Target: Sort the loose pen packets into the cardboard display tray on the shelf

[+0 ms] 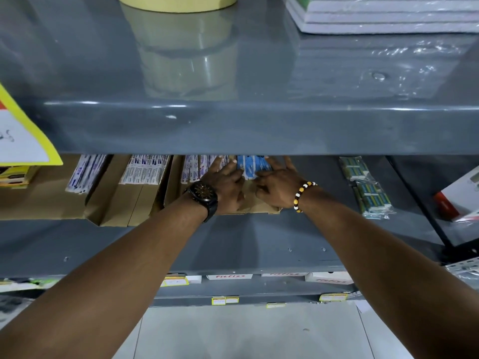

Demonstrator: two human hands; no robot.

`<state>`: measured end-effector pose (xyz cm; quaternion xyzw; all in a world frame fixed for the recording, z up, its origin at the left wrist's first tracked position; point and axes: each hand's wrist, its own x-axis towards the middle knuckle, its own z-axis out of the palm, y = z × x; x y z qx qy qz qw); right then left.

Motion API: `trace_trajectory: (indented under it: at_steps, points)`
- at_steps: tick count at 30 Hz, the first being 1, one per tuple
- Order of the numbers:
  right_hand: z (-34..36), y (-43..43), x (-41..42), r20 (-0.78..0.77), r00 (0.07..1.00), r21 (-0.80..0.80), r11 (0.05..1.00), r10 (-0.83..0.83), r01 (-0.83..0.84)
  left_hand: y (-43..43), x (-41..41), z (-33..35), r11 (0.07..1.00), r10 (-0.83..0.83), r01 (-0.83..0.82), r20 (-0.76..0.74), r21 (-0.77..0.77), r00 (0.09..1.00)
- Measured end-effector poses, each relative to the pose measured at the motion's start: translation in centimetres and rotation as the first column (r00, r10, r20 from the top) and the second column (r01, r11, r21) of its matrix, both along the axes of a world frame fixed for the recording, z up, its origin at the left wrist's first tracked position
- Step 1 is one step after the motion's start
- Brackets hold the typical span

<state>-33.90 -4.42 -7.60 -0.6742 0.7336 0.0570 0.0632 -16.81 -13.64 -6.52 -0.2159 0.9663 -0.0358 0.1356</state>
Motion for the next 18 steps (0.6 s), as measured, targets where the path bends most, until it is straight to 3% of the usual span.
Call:
trace_trajectory:
  at_steps: [18]
  points:
    - [1.2, 4.2, 1.0, 0.046, 0.999, -0.224, 0.975, 0.014, -0.003, 3.2, 2.9, 1.2, 0.998, 0.061, -0.060, -0.021, 0.033, 0.998]
